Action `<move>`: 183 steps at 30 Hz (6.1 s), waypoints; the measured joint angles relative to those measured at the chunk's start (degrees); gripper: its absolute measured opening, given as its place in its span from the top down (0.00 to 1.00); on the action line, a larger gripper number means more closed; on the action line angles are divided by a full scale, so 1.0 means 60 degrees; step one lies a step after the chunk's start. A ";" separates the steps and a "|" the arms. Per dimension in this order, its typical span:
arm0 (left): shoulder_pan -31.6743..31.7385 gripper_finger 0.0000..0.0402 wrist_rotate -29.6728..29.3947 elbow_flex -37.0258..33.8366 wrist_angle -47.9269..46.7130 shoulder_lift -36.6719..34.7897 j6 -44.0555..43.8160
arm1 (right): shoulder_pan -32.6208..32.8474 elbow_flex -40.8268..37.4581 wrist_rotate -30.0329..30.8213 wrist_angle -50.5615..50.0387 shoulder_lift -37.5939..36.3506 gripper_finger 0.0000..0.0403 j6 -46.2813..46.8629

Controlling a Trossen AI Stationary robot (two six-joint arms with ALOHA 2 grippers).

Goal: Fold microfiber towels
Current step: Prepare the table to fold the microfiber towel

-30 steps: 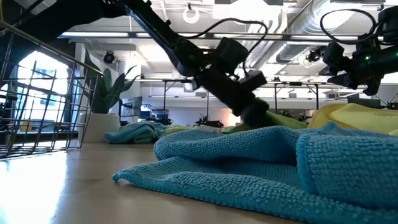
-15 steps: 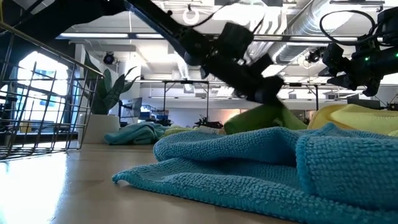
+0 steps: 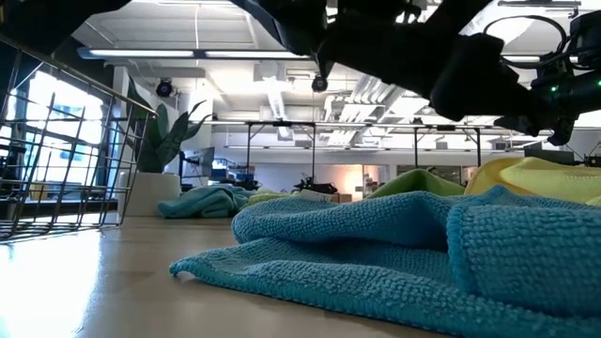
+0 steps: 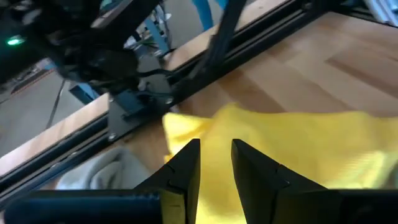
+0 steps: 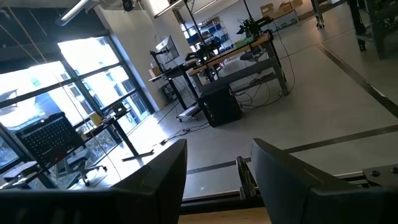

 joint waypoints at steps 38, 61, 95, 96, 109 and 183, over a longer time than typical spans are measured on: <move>0.1412 0.80 -0.1591 0.2430 -0.1454 0.2346 -0.2665 | 0.0001 0.0003 -0.0007 -0.0003 0.0004 0.57 -0.0011; 0.1044 0.80 -0.0229 0.2554 -0.9013 0.0835 -0.3184 | 0.0001 0.0002 -0.0098 -0.0004 0.0000 0.57 -0.0004; 0.0663 0.80 -0.1483 0.1269 -1.0792 0.0293 -0.1427 | -0.0006 0.0000 0.0611 0.0289 -0.0002 0.57 0.0334; 0.0635 0.80 -0.1769 0.1228 -1.0112 0.0220 -0.1422 | -0.0006 0.0002 0.0943 0.0415 -0.0007 0.57 0.0544; 0.0701 0.80 -0.1410 0.0882 -0.9380 -0.1798 -0.2579 | -0.0003 0.0022 0.0588 0.0608 -0.0004 0.57 0.1919; -0.3126 0.80 -0.5018 -0.2699 -0.7844 -0.1428 -0.9678 | 0.6464 0.3226 -0.6794 -0.1194 0.5020 0.57 0.2399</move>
